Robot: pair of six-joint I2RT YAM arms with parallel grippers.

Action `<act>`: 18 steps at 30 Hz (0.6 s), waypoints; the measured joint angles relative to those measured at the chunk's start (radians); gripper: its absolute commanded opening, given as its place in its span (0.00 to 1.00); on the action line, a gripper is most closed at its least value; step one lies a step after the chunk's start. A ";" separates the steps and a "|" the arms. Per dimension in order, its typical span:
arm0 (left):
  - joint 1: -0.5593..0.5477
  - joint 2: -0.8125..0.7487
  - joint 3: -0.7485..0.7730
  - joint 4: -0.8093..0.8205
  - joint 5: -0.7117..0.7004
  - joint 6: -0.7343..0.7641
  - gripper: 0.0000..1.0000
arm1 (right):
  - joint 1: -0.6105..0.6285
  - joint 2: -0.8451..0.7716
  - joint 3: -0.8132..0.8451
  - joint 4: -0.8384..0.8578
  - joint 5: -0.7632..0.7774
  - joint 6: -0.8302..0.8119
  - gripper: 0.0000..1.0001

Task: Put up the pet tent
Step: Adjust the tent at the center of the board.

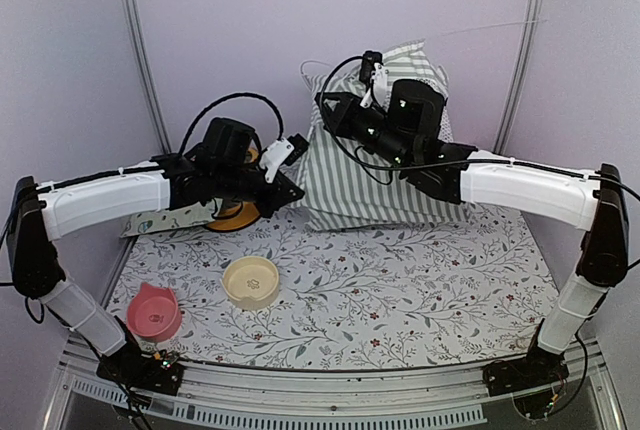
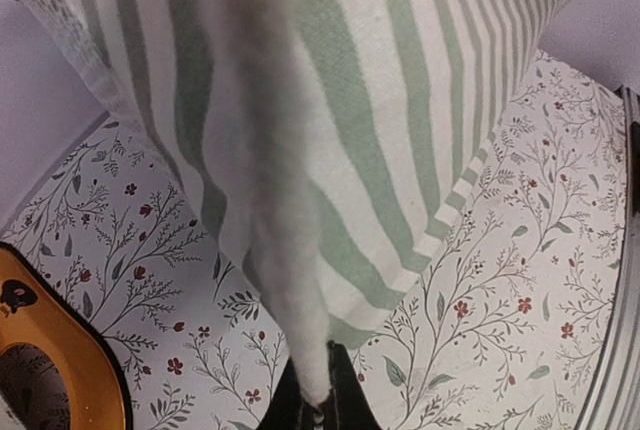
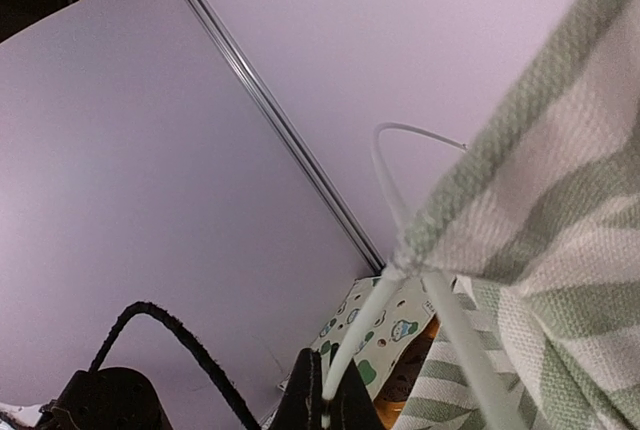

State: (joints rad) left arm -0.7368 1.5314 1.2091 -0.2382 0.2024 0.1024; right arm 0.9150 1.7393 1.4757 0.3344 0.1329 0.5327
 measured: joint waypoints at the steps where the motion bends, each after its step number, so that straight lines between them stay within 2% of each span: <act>1: 0.000 0.000 0.000 -0.002 0.000 0.000 0.04 | 0.002 -0.003 -0.010 0.008 0.006 -0.001 0.00; 7: 0.000 -0.008 -0.002 -0.006 0.007 -0.004 0.04 | 0.010 -0.011 -0.048 0.052 0.021 -0.002 0.00; 18: 0.002 -0.148 -0.081 -0.031 0.057 -0.026 0.06 | 0.056 0.029 -0.014 0.119 0.027 -0.002 0.00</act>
State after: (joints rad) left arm -0.7349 1.3834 1.1282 -0.2691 0.2592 0.0765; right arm 0.9707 1.7679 1.4616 0.4538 0.1604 0.5308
